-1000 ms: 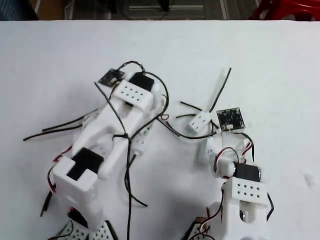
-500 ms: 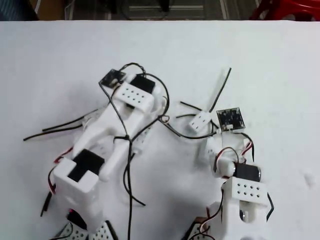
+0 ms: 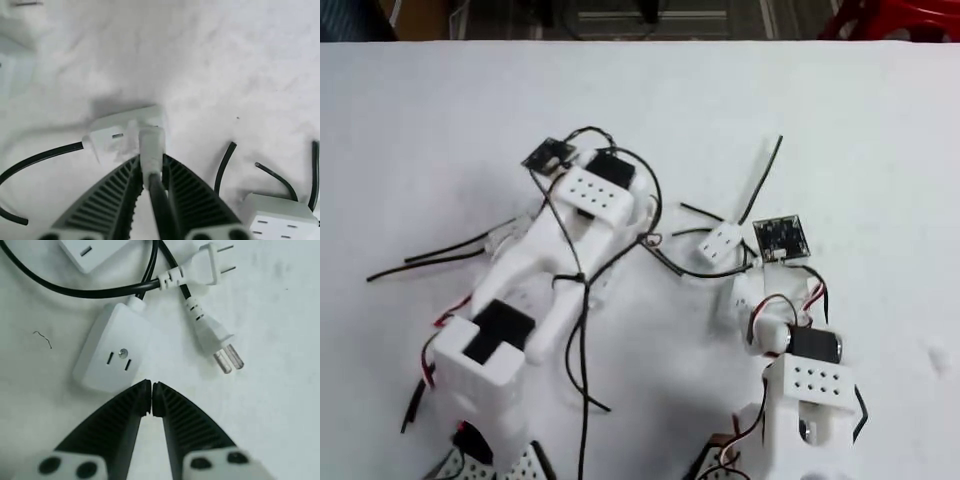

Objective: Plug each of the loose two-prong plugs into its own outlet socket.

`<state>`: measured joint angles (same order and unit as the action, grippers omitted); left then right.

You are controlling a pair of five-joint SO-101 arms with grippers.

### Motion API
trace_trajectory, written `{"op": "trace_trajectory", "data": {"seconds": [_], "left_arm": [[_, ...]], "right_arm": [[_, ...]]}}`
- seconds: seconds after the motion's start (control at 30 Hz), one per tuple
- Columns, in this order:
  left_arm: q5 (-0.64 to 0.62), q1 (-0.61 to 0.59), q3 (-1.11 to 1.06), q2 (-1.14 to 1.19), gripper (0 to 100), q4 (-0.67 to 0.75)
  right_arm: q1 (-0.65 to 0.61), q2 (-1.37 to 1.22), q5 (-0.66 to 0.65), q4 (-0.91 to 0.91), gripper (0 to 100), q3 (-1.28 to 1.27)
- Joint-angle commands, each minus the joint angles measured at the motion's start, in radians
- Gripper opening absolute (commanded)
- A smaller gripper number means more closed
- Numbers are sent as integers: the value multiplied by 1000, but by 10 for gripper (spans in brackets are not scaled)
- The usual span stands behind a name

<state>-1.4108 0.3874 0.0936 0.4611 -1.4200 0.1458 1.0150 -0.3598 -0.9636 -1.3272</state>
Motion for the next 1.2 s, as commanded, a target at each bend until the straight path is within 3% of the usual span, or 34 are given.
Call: {"op": "trace_trajectory", "data": {"seconds": [0.0,0.8,1.1,1.17], "left_arm": [[25,10,55,125,24,-40],[34,-27,178,272,24,-54],[209,1,253,274,27,-129],[245,10,270,269,68,-153]], "right_arm": [[8,13,8,13,19,5],[8,15,8,13,19,3],[8,15,6,13,19,3],[8,15,6,13,20,3]]}}
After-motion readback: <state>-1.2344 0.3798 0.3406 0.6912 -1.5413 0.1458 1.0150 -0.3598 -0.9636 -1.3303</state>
